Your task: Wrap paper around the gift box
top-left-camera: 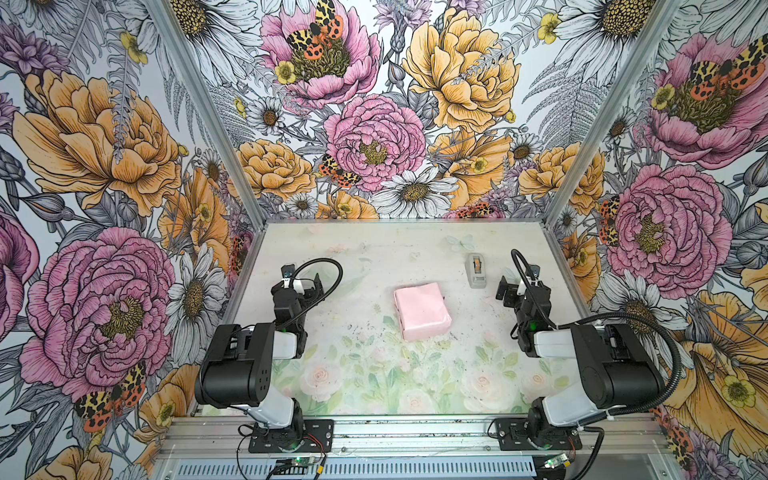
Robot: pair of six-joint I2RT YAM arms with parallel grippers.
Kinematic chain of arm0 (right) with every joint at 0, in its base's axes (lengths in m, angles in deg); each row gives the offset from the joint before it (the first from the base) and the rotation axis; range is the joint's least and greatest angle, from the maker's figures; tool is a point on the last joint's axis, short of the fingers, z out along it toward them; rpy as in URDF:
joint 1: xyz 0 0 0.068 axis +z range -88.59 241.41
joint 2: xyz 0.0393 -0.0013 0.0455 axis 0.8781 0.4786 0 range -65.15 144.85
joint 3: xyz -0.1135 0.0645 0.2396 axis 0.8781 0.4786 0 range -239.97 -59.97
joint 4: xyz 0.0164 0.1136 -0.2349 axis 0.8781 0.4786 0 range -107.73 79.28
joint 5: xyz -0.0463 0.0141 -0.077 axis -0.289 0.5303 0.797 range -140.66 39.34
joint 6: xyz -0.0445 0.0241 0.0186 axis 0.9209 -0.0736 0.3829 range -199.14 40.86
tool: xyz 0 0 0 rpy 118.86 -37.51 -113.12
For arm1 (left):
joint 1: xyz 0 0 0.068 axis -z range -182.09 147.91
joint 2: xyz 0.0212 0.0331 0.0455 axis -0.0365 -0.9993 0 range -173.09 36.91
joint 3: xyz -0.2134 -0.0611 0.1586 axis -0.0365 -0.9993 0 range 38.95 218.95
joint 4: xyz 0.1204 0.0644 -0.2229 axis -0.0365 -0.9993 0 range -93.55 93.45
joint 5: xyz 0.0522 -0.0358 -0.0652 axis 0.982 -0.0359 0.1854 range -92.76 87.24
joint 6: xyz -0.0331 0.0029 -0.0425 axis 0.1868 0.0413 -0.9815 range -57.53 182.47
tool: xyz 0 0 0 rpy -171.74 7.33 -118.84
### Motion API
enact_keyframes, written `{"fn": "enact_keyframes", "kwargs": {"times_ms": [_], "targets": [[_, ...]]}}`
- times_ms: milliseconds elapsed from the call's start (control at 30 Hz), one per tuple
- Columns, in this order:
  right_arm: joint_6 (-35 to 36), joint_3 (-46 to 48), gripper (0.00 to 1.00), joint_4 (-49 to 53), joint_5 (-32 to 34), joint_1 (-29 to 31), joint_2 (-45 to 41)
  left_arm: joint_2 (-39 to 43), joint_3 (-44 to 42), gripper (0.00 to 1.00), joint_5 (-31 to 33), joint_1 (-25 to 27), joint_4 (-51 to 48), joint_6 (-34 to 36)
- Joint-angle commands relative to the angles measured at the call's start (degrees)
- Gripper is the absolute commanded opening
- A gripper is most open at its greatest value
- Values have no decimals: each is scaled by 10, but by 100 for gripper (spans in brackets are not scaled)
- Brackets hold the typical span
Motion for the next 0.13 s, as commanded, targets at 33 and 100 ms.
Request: {"fn": "enact_keyframes", "kwargs": {"times_ms": [33,100], "targets": [[-2,-11,99,-5,0,-3,2,3,10,99,3,4,-1,9],[-2,-11,99,-5,0,-3,2,3,9,99,4,4,-1,9]]}}
